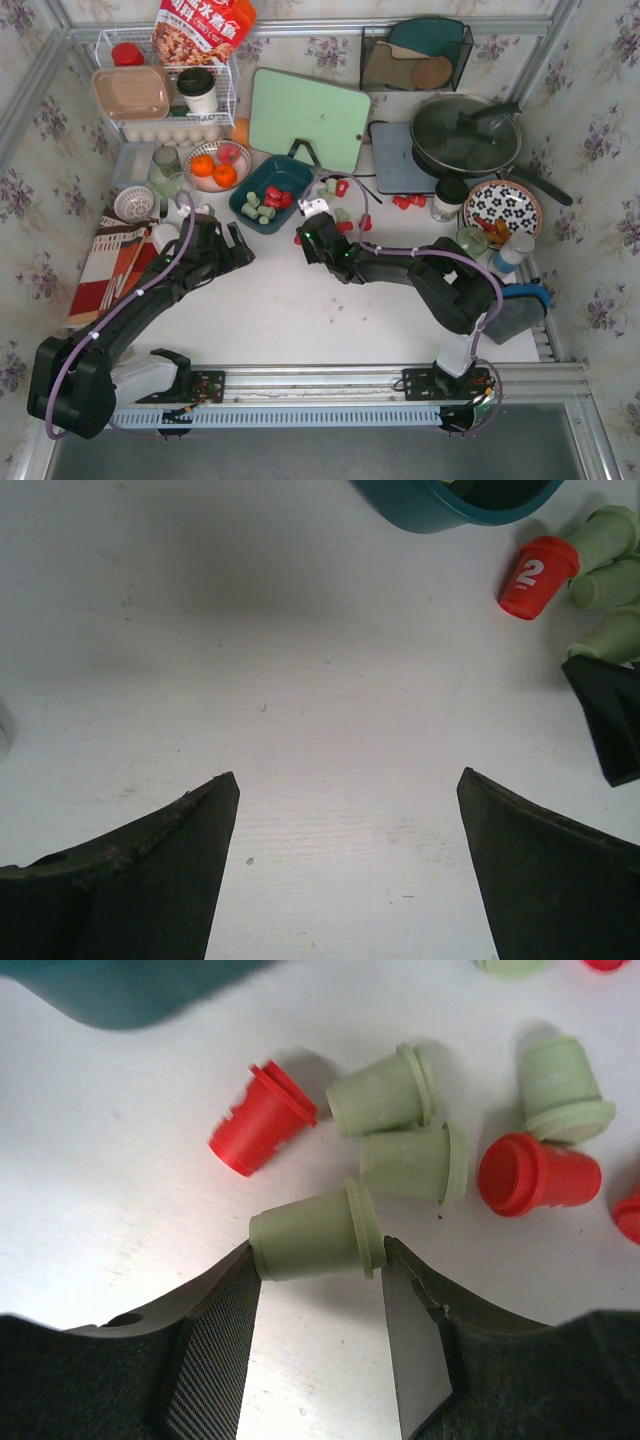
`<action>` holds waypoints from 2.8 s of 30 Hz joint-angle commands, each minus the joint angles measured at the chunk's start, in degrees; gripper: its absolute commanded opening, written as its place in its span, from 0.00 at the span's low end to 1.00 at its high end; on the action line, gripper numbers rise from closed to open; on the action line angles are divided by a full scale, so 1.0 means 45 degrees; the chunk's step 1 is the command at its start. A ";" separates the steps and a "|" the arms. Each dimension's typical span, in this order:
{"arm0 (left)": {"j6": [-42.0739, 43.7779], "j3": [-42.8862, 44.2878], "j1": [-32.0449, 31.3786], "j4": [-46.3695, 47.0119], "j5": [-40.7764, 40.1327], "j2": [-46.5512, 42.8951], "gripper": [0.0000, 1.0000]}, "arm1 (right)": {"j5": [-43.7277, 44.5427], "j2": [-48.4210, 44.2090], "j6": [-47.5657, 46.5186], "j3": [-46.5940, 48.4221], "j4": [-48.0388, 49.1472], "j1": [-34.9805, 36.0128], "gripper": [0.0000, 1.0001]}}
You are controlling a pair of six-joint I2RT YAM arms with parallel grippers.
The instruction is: Mix the coffee capsules in the storage basket
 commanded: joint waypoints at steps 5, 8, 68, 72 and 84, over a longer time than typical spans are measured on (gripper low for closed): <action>-0.0005 0.0093 -0.0003 0.0239 0.0178 0.0145 0.92 | -0.1232 -0.0742 0.0040 0.0953 0.1168 0.0019 0.44; 0.0032 0.0085 -0.0003 0.0260 0.0129 0.0242 0.92 | -0.1396 -0.0289 -0.0233 0.1789 0.1729 0.0009 0.44; 0.0149 0.0066 -0.0003 0.0146 -0.0119 -0.0077 0.92 | 0.1568 0.0685 0.4540 0.1959 0.1295 0.0057 0.51; 0.0152 0.0088 -0.0003 0.0073 -0.0184 -0.0111 0.92 | 0.1672 0.0881 0.5502 0.1882 0.0983 0.0186 0.51; 0.0116 0.0037 -0.0003 0.0141 -0.0139 -0.0188 0.92 | 0.2537 0.2003 0.6187 0.2086 0.0351 0.0595 0.52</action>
